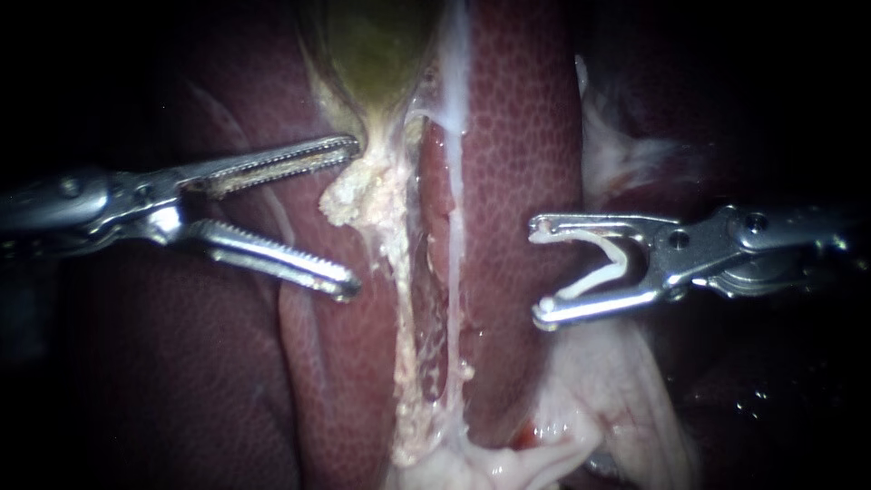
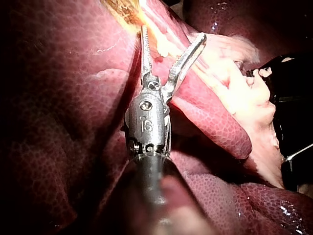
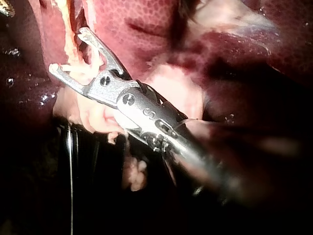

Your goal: Grabbing gallbladder

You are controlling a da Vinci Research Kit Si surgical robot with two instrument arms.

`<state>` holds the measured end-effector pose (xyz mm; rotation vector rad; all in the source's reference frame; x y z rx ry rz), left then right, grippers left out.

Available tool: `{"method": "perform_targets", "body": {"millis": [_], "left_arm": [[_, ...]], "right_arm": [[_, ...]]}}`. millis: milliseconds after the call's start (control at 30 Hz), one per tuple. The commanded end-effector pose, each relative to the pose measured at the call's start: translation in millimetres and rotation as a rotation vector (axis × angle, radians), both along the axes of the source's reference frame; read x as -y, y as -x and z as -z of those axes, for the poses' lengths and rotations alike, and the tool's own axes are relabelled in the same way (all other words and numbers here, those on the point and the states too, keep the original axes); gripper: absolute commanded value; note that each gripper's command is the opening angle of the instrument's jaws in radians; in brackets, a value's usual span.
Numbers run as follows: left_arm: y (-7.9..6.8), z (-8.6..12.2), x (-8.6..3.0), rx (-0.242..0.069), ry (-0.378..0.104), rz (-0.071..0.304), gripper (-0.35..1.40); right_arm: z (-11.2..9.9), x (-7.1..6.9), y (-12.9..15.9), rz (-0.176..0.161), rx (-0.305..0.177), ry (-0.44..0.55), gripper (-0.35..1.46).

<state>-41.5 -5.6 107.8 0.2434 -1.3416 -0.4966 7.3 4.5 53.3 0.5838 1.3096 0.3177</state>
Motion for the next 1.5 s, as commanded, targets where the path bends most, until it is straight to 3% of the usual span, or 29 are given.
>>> {"method": "perform_targets", "body": {"millis": [33,267,333,367,567,867,1100,1500], "left_arm": [[0.1,-0.2,0.1,0.000,-0.006,0.002,0.69],[-0.1,-1.8,0.3,-0.023,-0.012,0.037,0.26],[-0.3,-2.2,0.5,-0.032,-0.022,0.044,-0.23],[-0.4,-2.3,0.5,-0.035,-0.028,0.047,-0.35],[-1.2,-2.1,0.6,-0.050,-0.084,0.083,-0.35],[-1.8,-1.1,0.6,-0.055,-0.092,0.094,-0.35],[-3.7,2.0,-1.1,-0.057,-0.111,0.098,-0.35],[-7.7,7.1,-3.6,-0.029,-0.130,0.156,-0.35]], "right_arm": [[0.0,0.0,0.0,0.000,0.000,0.000,0.60],[0.0,0.0,-0.2,0.000,0.000,0.000,0.60],[0.1,0.0,-0.2,0.000,0.000,0.000,0.60],[0.1,0.0,-0.2,0.000,0.000,0.000,0.60],[0.1,0.0,-0.2,0.000,0.000,0.000,0.60],[0.1,0.0,-0.2,-0.001,0.000,0.000,0.60],[0.0,0.0,-0.2,-0.001,0.000,0.000,0.60],[0.0,0.0,-0.2,-0.001,0.000,0.000,0.60]]}}
